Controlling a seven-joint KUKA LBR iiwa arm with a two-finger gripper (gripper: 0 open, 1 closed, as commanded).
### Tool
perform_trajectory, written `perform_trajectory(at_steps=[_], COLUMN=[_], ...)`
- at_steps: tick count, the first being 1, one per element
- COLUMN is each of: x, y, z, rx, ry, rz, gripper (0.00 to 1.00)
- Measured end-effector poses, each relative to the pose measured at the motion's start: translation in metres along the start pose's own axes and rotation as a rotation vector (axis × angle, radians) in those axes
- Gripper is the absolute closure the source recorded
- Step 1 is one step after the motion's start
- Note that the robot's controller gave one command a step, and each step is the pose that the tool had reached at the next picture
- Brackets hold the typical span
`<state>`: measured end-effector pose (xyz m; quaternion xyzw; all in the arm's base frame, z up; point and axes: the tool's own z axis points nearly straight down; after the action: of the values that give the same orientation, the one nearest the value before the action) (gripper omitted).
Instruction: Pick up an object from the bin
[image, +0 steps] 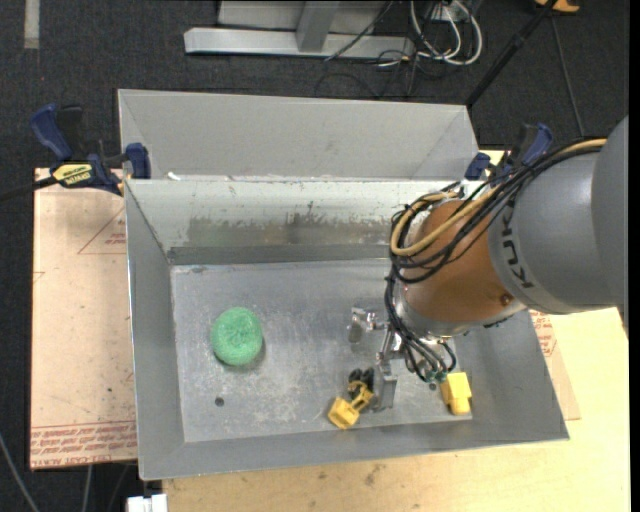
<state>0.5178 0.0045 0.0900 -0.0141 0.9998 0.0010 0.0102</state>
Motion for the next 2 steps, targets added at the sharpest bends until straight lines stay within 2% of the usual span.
perform_trajectory(at_steps=[1,2], x=[0.009,0.0101], y=[-0.0035,-0.0044], z=[0.0227,0.0193], rx=[0.0,0.001], ry=[0.016,0.018], rz=[-0.046,-0.052], gripper=[1.0,1.0])
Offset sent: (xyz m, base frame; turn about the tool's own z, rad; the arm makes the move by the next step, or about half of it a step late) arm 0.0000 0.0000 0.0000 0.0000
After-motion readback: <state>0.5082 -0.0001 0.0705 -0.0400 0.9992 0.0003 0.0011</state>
